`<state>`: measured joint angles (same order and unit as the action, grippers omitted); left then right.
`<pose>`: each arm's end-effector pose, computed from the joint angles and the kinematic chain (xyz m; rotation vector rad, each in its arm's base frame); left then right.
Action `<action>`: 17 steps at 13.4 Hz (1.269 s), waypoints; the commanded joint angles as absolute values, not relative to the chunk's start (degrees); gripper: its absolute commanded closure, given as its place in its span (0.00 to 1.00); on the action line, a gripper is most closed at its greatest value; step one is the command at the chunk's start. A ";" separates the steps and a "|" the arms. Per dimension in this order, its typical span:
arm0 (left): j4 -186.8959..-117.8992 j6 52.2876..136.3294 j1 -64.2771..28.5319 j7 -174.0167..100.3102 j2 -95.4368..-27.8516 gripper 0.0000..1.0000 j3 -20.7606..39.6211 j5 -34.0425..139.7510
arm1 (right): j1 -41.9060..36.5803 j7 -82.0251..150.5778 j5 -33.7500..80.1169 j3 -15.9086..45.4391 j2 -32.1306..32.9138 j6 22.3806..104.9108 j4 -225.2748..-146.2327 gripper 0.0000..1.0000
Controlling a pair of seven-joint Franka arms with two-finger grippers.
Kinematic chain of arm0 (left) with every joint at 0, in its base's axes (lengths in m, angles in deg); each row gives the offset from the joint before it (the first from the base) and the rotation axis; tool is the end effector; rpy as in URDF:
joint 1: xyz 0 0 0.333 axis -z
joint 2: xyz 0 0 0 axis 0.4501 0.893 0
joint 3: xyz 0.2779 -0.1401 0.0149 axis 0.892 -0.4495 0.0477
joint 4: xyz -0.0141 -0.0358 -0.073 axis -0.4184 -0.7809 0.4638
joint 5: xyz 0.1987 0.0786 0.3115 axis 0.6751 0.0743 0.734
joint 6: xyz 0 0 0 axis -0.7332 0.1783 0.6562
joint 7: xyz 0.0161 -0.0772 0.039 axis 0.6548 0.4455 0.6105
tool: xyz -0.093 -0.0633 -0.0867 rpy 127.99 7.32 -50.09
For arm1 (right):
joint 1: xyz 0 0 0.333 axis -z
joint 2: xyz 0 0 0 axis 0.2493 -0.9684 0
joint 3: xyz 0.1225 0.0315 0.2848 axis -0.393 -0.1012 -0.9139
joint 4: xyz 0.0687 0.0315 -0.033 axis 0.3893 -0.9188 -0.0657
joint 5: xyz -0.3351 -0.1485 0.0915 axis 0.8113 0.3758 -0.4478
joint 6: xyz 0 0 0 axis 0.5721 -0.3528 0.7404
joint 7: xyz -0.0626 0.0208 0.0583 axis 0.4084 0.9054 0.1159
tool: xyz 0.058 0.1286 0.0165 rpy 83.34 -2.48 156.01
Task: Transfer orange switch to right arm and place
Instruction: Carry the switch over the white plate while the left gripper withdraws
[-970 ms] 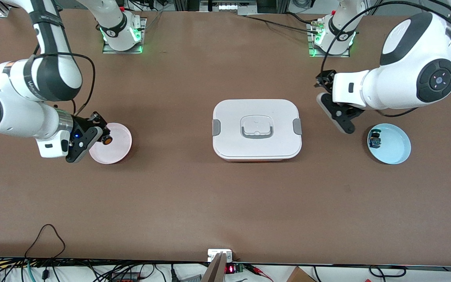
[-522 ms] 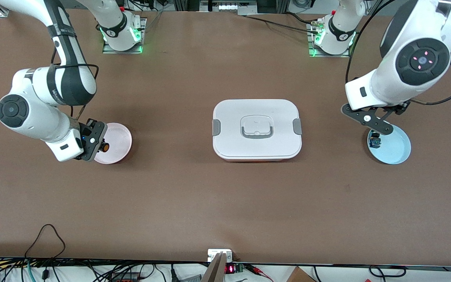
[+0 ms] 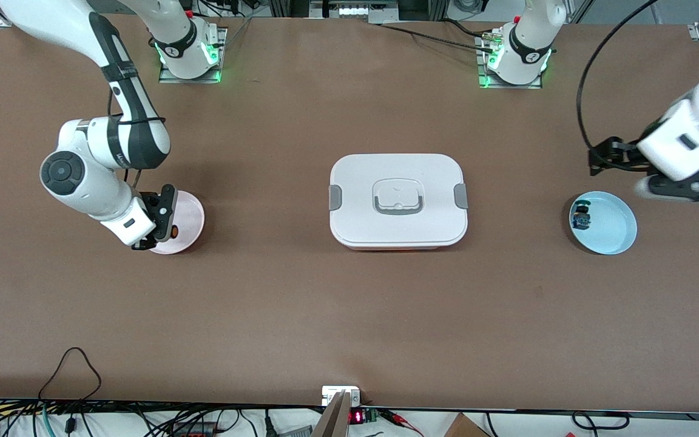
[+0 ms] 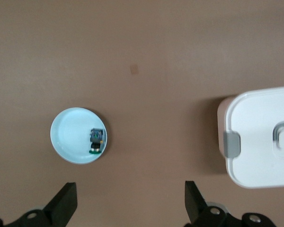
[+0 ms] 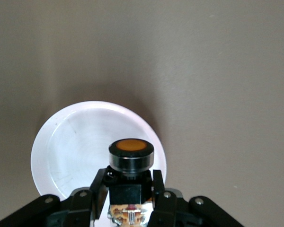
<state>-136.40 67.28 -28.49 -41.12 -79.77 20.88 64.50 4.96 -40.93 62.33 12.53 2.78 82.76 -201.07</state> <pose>0.5761 -0.0401 0.5638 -3.1085 0.0770 0.0272 0.5904 0.0638 0.2474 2.2327 2.1661 -0.0610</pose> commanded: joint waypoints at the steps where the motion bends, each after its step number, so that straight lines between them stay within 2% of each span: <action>1: -147.34 74.18 -24.02 -39.44 -86.82 0.00 26.87 62.99 | 5.65 -41.64 63.54 12.30 2.94 85.30 -204.32 1.00; 10: -144.63 68.99 -24.81 -39.88 -85.60 0.00 26.00 63.25 | 6.96 -41.38 66.97 13.53 1.19 99.36 -214.52 1.00; 14: -144.44 68.73 -24.73 -39.88 -85.51 0.00 26.00 63.25 | 6.88 -41.29 66.97 13.97 0.39 101.48 -215.93 0.98; 15: -144.44 68.73 -24.73 -39.88 -85.51 0.00 26.09 63.25 | 6.88 -40.94 66.89 13.97 0.65 101.22 -215.93 0.55; 16: -144.44 68.73 -24.73 -39.88 -85.51 0.00 26.09 63.25 | 6.96 -41.02 66.88 14.06 1.17 100.87 -215.84 0.04; 17: -144.44 68.73 -24.73 -39.88 -85.51 0.00 26.09 63.25 | 7.05 -41.11 66.71 14.15 2.31 100.61 -215.76 0.00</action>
